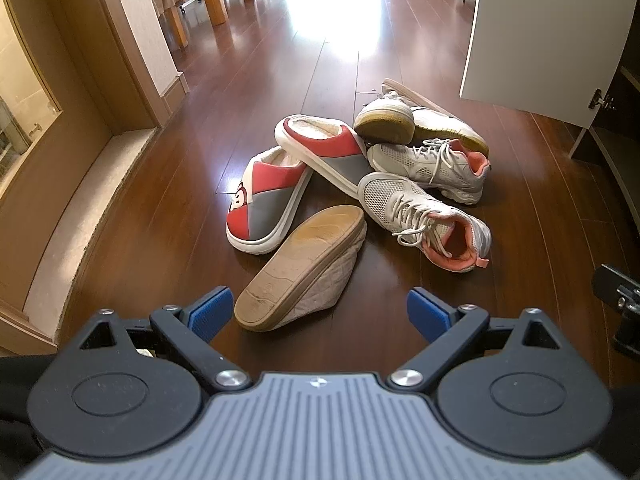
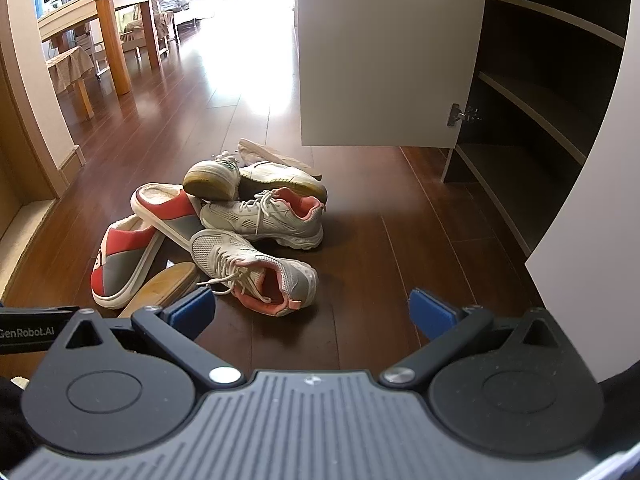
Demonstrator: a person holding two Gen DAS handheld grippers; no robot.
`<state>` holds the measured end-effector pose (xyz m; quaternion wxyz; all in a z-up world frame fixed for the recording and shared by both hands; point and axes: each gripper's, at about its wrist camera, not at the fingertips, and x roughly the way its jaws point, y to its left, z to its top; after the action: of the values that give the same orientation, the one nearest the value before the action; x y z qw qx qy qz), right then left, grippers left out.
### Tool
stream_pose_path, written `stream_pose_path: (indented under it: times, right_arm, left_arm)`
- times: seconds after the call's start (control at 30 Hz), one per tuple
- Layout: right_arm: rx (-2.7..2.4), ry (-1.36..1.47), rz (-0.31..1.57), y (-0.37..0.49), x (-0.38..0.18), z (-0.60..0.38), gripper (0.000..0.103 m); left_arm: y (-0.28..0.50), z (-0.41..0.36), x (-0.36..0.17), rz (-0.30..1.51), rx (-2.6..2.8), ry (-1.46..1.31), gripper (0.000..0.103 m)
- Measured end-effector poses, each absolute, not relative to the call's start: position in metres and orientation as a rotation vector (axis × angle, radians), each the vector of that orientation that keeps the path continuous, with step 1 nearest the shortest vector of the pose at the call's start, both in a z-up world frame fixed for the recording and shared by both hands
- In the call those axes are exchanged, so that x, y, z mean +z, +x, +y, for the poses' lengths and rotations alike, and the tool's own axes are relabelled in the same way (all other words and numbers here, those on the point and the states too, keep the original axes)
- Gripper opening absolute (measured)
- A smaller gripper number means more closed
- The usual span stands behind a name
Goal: Organize scattered shoes
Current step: 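Move both tools toward the pile of shoes on the floor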
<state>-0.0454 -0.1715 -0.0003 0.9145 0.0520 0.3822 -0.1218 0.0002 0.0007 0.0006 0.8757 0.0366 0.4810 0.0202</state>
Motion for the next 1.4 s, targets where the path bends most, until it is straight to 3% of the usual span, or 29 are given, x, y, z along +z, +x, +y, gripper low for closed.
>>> stream_pose_path:
  times: [1.4]
  right_arm:
    - [-0.214,0.071,0.776,-0.046,-0.004,-0.154,0.103]
  left_arm:
    - [-0.010,0.020,0.012,0.972,0.096,0.065,0.096]
